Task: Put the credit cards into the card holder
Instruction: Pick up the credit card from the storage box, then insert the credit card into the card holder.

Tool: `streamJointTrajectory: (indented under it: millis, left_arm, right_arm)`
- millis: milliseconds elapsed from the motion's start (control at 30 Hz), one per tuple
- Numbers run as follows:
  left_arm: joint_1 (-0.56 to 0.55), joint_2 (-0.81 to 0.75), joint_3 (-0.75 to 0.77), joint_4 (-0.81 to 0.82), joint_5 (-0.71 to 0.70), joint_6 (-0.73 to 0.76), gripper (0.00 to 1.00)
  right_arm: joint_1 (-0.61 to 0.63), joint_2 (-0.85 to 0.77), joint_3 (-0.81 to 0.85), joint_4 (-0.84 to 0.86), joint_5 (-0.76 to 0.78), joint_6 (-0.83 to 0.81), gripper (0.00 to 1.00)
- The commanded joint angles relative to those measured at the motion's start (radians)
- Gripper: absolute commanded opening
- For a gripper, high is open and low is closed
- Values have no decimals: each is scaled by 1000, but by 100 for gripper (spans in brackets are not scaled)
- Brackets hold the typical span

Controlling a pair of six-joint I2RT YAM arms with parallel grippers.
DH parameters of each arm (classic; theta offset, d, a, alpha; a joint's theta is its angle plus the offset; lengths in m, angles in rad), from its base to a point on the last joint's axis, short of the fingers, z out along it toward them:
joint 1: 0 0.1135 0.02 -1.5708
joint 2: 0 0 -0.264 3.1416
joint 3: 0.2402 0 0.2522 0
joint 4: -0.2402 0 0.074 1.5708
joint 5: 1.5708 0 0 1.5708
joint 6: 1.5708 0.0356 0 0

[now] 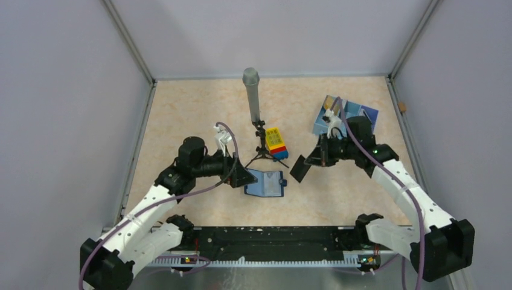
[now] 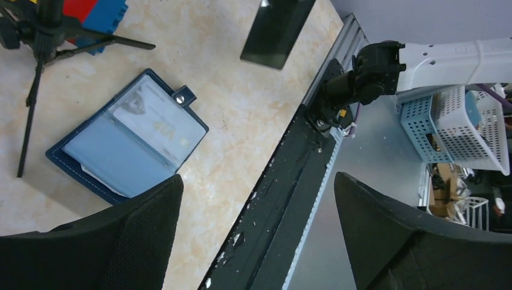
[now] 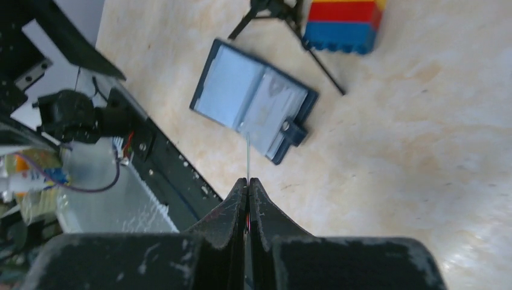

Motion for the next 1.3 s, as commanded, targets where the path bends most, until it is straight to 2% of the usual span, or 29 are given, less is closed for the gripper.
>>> streamJointTrajectory:
  millis: [0,100,300,467,567,700,800,1267]
  left_arm:
    - [-2,-21,-80,203,51,-127,93]
    - [-3,-29,-121,230,34,-168,94]
    - [-2,20,-159,84,-309,-197,93]
    - [-1,78,-182,86,-391,-221,94]
    - [-2,113,-189,98,-405,-228,92]
    - [0,158,-205,141,-393,-241,75]
    - [4,198,-209,161,-382,-244,66]
    - [13,356,-224,271,-351,-249,50]
  right_arm:
    - [72,-12,-125,190,-173,77,0]
    - [102,19,-190,297,-193,118,0]
    - [148,151,-266,596,-170,217,0]
    - [182,285,-266,733,-159,244,0]
    - [192,352,-257,783,-155,246,0]
    - [197,426,-235,811,-155,240,0]
    - [202,469,-229,838,-163,246,0]
    - [229,577,-239,972,-197,311,0]
